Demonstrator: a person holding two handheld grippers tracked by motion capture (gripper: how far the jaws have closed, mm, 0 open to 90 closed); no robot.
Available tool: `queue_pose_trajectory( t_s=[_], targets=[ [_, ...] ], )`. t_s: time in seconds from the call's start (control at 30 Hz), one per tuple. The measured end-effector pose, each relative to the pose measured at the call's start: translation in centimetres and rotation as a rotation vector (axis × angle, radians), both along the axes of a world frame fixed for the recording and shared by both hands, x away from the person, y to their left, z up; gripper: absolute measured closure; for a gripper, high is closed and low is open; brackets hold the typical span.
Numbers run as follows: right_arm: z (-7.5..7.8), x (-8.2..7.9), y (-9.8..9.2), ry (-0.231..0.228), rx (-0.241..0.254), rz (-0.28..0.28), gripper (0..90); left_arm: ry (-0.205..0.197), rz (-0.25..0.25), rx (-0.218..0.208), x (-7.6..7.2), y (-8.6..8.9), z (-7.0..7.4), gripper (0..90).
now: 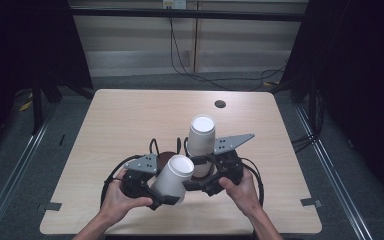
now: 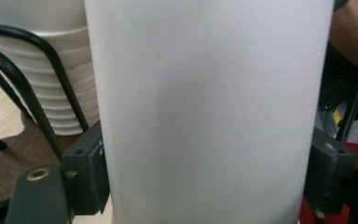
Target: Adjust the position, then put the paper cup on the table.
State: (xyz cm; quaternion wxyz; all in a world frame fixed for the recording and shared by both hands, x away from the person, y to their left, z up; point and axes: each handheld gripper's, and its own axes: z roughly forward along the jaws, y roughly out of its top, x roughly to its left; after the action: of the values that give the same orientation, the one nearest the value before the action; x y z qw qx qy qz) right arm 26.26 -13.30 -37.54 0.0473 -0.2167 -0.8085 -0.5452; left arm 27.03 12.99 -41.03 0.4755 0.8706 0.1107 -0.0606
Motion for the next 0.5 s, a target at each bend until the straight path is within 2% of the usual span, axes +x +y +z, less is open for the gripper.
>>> queue_pose_trajectory(
  t_s=[0.1,0.17,0.27,0.33,0.47,0.5],
  targets=[
    [-0.2,-0.1,-0.2,-0.001,-0.011,0.005,14.0,0.014,0.003,0.012,0.1,0.2,0.0,19.3],
    [-0.4,0.0,-0.3,0.020,0.006,0.030,14.0,0.023,-0.002,0.027,0.2,0.3,0.1,19.3],
    [-0.5,0.1,-0.4,0.027,-0.003,0.041,14.1,0.025,-0.010,0.047,0.3,0.5,0.3,19.3],
    [-0.7,0.1,-0.5,0.020,-0.024,0.040,14.1,0.018,-0.012,0.070,0.3,0.7,0.4,19.3],
    [-0.9,0.3,-0.6,0.026,-0.059,0.041,14.1,0.020,-0.008,0.087,0.4,0.8,0.5,19.3],
    [-1.0,0.5,-0.6,0.025,-0.095,0.047,14.2,0.024,-0.010,0.103,0.4,0.9,0.5,19.3]
  ],
)
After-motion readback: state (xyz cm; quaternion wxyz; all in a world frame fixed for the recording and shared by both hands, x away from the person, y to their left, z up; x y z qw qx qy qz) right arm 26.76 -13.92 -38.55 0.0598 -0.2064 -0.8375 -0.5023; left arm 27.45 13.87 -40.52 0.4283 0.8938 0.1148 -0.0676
